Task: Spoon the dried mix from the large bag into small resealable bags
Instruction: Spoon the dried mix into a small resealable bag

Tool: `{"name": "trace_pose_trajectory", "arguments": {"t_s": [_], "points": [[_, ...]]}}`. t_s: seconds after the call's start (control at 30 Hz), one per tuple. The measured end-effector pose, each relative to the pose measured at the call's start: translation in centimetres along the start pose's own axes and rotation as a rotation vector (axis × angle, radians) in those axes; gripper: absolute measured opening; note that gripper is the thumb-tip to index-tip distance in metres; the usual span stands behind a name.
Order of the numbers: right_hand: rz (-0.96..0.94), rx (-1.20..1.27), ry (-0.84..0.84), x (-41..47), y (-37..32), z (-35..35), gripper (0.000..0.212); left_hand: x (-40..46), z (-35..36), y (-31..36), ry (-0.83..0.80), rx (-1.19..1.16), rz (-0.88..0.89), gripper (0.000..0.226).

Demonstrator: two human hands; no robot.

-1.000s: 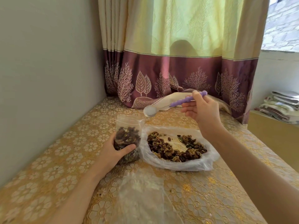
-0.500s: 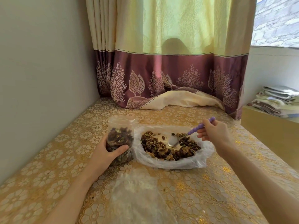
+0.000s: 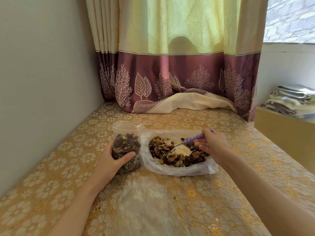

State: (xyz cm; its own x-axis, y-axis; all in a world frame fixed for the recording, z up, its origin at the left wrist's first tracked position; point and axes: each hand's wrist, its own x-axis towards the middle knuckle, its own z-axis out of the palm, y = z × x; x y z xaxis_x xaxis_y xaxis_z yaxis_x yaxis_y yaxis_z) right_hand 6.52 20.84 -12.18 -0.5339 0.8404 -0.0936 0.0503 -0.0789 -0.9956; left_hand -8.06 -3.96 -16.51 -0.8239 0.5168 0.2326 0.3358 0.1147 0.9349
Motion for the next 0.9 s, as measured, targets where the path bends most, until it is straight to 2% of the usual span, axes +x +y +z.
{"name": "trace_pose_trajectory", "arguments": {"t_s": [0.3, 0.53, 0.9], "points": [[0.042, 0.068, 0.013, -0.1, -0.7, -0.4, 0.028, 0.1, -0.1, -0.2, 0.000, -0.009, -0.017, 0.067], [-0.029, 0.144, -0.001, -0.5, -4.1, 0.7, 0.031, 0.1, -0.1, -0.1, -0.002, -0.004, 0.004, 0.068], [-0.150, 0.153, -0.198, -2.8, -7.8, 5.9, 0.034, 0.0, -0.2, 0.1, -0.008, 0.020, 0.016, 0.063]]}}
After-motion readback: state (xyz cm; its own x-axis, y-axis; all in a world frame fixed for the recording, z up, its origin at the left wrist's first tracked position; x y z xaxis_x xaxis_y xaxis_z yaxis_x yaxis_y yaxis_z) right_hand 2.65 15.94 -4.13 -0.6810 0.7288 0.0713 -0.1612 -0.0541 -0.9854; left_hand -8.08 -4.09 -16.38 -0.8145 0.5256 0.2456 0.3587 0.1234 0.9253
